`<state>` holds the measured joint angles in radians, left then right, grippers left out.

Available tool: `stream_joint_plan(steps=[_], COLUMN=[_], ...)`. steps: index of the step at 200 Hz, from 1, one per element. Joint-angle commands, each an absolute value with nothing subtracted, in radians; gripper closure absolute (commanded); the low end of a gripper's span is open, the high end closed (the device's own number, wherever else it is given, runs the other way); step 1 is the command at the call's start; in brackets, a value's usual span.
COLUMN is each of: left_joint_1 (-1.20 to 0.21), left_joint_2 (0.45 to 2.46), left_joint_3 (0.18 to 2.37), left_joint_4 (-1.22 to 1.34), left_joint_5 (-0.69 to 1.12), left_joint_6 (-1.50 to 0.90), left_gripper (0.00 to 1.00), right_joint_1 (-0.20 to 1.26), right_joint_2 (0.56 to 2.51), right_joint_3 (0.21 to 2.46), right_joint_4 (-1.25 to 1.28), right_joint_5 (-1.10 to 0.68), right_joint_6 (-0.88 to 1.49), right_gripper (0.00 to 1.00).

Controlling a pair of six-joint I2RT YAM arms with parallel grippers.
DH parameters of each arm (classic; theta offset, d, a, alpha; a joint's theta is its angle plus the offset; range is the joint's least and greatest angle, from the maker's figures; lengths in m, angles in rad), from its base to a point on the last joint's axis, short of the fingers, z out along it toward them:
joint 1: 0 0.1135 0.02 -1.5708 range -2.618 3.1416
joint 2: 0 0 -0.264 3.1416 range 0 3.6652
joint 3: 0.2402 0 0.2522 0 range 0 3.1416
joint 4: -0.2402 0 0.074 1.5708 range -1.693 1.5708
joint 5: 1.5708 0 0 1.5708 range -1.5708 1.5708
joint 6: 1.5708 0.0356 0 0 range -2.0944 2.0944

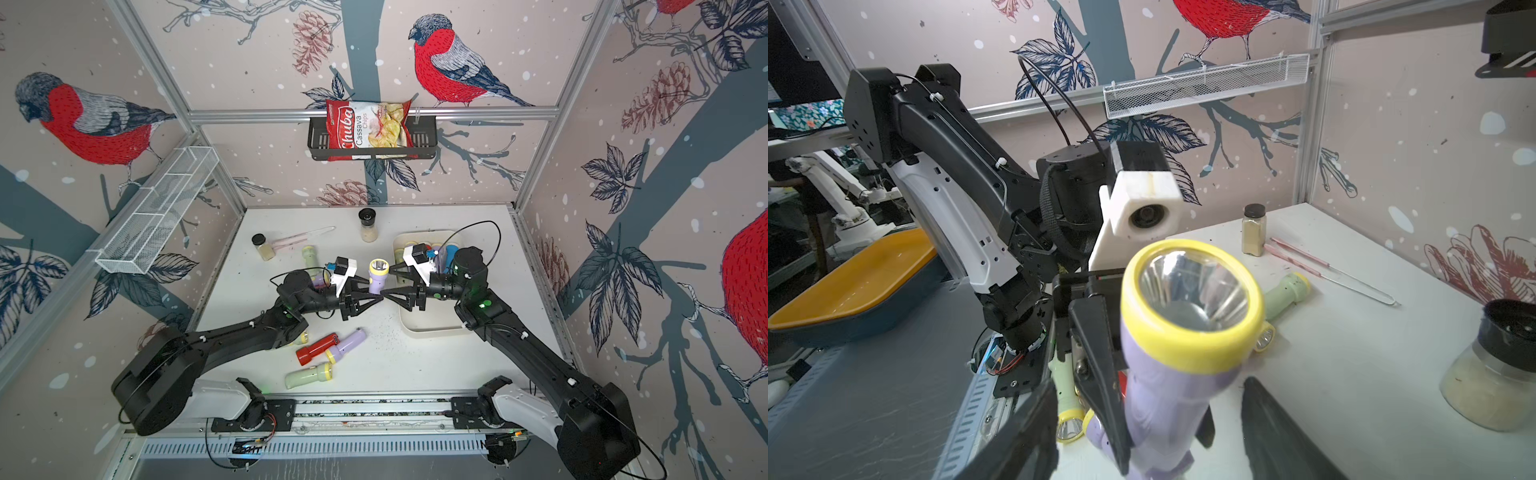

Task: Put the flashlights into the storage boxes
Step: Pick up the flashlight from the center of the board.

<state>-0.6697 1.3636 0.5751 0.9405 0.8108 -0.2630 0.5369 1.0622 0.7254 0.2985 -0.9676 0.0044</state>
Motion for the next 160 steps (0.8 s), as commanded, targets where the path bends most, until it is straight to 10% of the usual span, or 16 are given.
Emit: stream_joint_plan(steps=[1,160], left_joint_1=[-0.678,-0.687], left_joint_2=[1.371,1.392], left_joint_3=[0.592,0.600], left_joint_4=[1.023,1.055], left_joint_5=[0.844,0.834], left_joint_6=[-0.262,-0.306], left_gripper=[0.86,0.71], right_joint_1=[0.545,0.535], right_joint_2=[1.072,1.105], right_joint_3=[0.736,0.767], right_joint_4=[0.343,0.253], right_joint_5=[-0.973,-0.999], right_joint_6=[0.004,-0.035], right_gripper=[0.31,0.70])
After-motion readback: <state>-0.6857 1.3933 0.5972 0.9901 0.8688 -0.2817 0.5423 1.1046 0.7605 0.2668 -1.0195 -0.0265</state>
